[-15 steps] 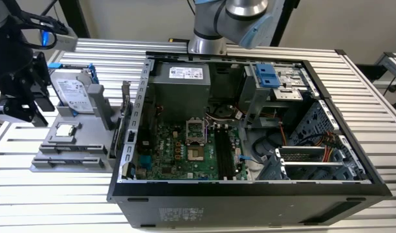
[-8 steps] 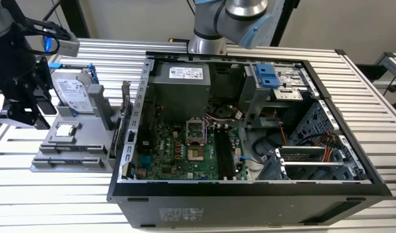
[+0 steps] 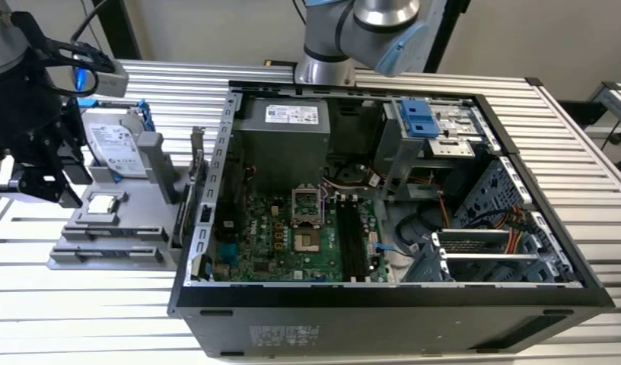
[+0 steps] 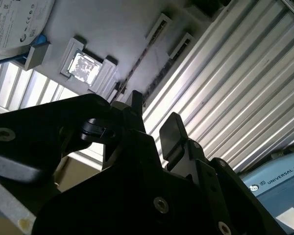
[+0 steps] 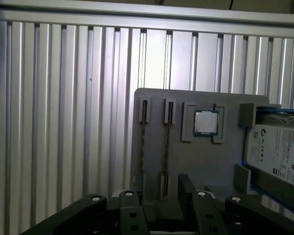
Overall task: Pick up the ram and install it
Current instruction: 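Pick up the ram and move it above insertion slot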
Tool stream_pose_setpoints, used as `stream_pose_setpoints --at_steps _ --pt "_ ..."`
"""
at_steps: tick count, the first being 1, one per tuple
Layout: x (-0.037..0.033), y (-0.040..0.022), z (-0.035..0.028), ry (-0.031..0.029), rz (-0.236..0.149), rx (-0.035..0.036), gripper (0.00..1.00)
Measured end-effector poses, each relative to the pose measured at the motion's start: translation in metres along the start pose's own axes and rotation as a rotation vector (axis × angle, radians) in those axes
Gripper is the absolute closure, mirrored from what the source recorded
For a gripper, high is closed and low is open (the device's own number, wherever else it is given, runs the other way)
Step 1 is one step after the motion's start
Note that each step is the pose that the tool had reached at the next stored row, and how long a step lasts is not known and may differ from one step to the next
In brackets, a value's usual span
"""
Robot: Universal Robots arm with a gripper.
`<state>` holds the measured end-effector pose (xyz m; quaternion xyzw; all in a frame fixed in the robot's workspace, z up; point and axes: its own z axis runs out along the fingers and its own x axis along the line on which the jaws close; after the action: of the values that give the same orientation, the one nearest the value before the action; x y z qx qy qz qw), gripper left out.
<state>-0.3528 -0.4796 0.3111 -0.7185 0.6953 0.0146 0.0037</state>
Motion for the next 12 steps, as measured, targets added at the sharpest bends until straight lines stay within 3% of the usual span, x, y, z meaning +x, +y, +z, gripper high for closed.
stream_pose_setpoints --at_steps 12 --pt "0.0015 -0.0006 0.0166 0.0003 0.003 -0.0006 0.0"
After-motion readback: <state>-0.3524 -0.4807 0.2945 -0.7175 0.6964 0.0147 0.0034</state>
